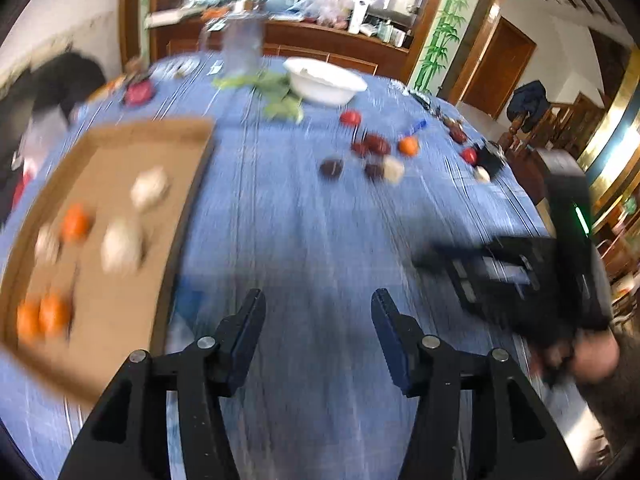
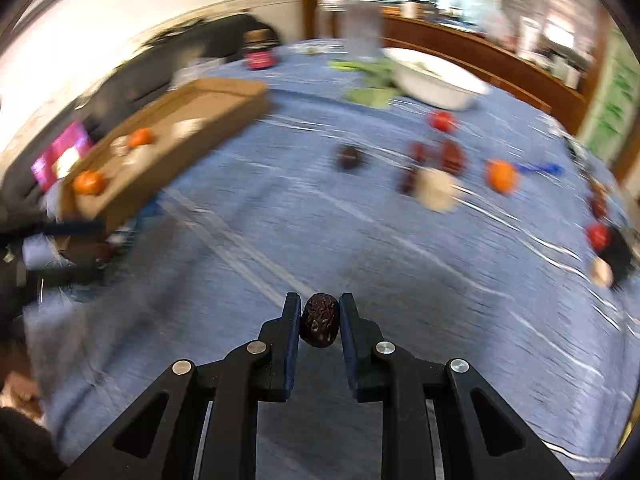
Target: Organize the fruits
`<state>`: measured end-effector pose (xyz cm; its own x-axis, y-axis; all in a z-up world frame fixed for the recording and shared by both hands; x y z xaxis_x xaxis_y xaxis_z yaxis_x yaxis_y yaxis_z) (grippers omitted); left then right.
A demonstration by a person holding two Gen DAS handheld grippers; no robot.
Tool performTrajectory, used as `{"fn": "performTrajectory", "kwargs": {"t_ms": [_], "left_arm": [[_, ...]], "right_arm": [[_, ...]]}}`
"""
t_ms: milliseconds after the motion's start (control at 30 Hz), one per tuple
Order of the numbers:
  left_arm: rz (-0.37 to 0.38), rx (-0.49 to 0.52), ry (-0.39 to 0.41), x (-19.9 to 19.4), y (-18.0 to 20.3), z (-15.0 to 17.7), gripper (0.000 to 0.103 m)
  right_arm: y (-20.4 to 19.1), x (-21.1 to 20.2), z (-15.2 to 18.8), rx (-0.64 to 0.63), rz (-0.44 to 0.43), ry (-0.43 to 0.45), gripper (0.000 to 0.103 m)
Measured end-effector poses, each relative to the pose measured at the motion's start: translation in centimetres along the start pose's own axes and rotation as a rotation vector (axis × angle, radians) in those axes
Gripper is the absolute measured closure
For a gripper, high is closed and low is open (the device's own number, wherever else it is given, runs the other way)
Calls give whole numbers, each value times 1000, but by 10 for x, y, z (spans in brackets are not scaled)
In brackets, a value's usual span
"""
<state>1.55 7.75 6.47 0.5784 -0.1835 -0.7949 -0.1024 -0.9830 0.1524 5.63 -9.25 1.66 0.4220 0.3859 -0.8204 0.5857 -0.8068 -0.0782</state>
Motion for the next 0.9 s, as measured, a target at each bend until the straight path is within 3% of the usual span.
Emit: {"fn": "performTrajectory", "kwargs": {"t_ms": [200, 400, 467, 600, 900], "left_arm": [[-15, 51, -37, 83, 27, -76, 49], [-65, 96, -85, 142, 36, -95, 49], [-68, 97, -91, 153, 35, -96, 56], [-105, 123, -58, 153, 30, -99, 80], [-29, 110, -51, 122, 21, -78, 80]], "right_arm": [[36, -4, 19, 100, 48, 1, 82], [45, -9, 27, 153, 26, 34, 82], [47, -10, 29, 165, 16, 39, 82], [50, -13, 33, 186, -14, 46, 81], [48, -15, 35, 196, -3, 47, 79]]}}
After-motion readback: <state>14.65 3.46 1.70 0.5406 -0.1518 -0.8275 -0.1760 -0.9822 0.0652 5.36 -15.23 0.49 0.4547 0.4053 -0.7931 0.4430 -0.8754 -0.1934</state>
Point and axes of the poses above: each gripper's, at about its wrist camera, not at the fingertips, and x roughly the way its jaws point, y to its right, z to its underside, the point moved 1 cm from there along x, roughly the way its jaws point, and after that the axes turned 2 degrees about -z, right-handed, at the moved point
